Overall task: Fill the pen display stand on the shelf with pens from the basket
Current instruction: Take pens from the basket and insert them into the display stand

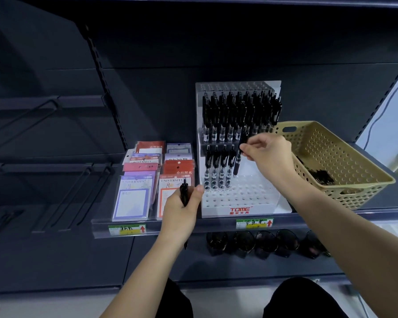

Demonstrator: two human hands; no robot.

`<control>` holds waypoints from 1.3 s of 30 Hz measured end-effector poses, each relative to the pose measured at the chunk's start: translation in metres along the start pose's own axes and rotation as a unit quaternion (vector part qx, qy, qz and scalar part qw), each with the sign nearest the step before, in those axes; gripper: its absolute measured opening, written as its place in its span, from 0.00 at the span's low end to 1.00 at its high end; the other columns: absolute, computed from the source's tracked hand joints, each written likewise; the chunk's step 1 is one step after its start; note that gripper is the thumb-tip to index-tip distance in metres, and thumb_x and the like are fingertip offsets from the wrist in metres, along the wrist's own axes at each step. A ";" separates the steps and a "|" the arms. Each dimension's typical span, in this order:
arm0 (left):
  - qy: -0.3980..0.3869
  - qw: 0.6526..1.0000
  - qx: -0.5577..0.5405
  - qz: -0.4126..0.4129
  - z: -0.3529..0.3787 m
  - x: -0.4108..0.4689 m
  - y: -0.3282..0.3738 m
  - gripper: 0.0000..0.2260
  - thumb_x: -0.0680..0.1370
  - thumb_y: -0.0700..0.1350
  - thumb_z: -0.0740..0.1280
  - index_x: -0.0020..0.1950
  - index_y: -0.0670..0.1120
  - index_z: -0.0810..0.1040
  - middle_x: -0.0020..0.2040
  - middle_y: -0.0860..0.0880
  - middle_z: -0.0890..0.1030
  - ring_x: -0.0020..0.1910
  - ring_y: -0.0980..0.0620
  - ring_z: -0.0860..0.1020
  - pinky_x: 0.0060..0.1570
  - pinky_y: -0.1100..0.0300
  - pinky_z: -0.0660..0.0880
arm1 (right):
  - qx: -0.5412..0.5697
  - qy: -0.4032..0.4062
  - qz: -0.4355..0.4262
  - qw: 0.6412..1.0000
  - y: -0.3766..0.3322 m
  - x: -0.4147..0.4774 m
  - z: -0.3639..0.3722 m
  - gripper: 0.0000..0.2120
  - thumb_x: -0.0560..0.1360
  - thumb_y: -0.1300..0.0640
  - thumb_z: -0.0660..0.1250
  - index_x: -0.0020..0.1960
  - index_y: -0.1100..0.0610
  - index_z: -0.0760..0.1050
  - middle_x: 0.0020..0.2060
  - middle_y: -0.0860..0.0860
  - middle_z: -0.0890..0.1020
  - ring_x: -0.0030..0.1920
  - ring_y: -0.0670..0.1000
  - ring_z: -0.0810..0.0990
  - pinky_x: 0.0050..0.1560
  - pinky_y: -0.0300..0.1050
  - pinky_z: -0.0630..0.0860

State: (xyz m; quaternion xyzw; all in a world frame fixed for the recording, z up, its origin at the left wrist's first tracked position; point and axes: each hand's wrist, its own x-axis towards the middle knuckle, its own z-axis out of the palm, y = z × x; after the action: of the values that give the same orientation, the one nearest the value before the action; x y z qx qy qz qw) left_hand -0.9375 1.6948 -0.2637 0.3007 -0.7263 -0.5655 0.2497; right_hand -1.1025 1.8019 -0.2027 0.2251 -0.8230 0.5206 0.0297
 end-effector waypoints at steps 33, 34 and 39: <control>-0.091 0.958 -0.262 -0.072 0.032 -0.007 0.021 0.12 0.82 0.46 0.55 0.51 0.49 0.79 0.42 0.55 0.80 0.38 0.59 0.75 0.38 0.62 0.68 | 0.080 -0.214 0.033 0.973 -0.003 -0.064 -0.004 0.02 0.74 0.60 0.70 0.46 0.57 0.81 0.41 0.52 0.84 0.37 0.48 0.81 0.41 0.39 0.80; -0.099 0.957 -0.263 -0.072 0.032 -0.008 0.022 0.12 0.82 0.46 0.55 0.50 0.49 0.79 0.42 0.55 0.81 0.39 0.60 0.76 0.38 0.62 0.69 | 0.093 -0.226 0.039 0.969 -0.005 -0.066 -0.003 0.02 0.73 0.60 0.70 0.46 0.57 0.80 0.42 0.51 0.84 0.37 0.47 0.81 0.40 0.38 0.80; -0.112 0.943 -0.302 -0.088 0.032 -0.009 0.025 0.09 0.79 0.40 0.58 0.46 0.46 0.77 0.44 0.49 0.80 0.41 0.55 0.76 0.39 0.61 0.69 | 0.057 -0.262 0.045 0.962 -0.005 -0.075 0.003 0.08 0.68 0.59 0.75 0.44 0.55 0.78 0.34 0.47 0.80 0.34 0.47 0.79 0.37 0.38 0.77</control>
State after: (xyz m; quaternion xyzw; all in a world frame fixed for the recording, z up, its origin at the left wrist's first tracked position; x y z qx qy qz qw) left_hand -0.9574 1.7276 -0.2472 0.2082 -0.5152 -0.8081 0.1955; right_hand -1.0331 1.8227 -0.2212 0.3178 -0.7801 0.4904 -0.2237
